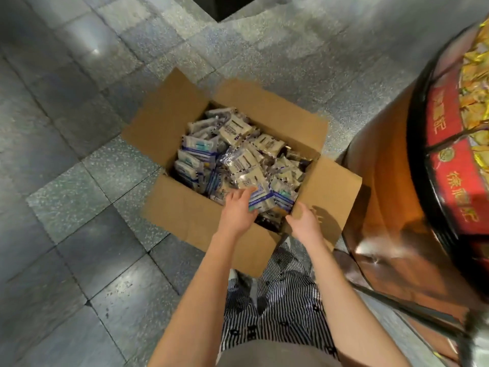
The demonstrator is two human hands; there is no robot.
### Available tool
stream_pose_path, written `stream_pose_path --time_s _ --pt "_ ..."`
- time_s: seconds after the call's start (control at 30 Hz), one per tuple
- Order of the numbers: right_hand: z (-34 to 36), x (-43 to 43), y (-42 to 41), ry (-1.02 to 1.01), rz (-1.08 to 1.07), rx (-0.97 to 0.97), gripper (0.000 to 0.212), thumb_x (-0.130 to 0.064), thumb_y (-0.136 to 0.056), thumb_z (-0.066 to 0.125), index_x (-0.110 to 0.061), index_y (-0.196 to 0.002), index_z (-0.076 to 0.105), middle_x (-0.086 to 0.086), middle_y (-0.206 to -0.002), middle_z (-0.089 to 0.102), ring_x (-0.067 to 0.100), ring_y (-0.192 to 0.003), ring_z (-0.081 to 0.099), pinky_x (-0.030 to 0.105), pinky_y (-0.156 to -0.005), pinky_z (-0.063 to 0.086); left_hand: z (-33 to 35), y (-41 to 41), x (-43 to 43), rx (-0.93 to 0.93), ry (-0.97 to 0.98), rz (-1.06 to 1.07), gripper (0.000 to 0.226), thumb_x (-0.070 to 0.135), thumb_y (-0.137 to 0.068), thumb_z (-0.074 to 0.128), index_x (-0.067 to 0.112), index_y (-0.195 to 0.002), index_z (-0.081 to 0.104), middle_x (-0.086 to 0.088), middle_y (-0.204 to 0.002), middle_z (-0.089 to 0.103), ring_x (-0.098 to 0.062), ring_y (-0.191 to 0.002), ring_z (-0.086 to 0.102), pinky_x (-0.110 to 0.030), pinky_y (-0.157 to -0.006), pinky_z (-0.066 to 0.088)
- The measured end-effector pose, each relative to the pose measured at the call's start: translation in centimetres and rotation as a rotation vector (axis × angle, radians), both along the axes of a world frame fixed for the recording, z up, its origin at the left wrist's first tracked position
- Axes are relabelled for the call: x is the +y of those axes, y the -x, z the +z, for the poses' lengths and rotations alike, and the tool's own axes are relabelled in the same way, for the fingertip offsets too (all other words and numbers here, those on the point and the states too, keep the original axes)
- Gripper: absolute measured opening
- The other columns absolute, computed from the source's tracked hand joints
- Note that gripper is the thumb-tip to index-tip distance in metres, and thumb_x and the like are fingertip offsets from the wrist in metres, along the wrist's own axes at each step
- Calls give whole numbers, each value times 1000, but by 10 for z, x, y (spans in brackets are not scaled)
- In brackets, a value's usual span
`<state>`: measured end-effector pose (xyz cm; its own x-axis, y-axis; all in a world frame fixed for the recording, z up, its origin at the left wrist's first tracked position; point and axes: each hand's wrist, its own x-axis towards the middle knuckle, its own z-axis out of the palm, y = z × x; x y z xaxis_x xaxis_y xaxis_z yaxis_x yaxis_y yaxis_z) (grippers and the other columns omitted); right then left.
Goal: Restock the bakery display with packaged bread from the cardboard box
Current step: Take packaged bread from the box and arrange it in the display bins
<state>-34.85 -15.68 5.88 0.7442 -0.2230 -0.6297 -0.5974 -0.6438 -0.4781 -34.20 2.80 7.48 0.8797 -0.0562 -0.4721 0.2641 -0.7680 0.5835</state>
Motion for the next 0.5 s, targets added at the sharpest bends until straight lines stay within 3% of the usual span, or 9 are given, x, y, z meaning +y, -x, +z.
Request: stream_pose_path --time_s 0.13,0.33,0.5 --pt "-28 -6 -33 -25 98 66 62 -20 -96 60 -20 -151 33 9 -150 41 29 -128 50 39 -102 47 -30 -18 -11 75 -45 59 65 22 -96 59 26 -152 29 -6 -156 29 -30 -147 14 -48 -120 21" --pt "-72 -21 -77 -3 236 102 65 -18 -92 64 -19 -149 34 10 -146 43 31 -130 47 46 -105 45 -82 -26 -30 208 -126 46 75 24 -95 60 28 -156 15 -5 -164 8 -29 -151 1 -47 -123 9" --pt "-100 -27 -104 17 405 144 81 -23 -92 66 -27 -156 16 9 -158 27 31 -144 30 51 -113 35 -110 -35 -39 237 -250 21 80 31 -96 59 39 -156 7 0 -165 -8 -27 -151 -10 -49 -122 1"
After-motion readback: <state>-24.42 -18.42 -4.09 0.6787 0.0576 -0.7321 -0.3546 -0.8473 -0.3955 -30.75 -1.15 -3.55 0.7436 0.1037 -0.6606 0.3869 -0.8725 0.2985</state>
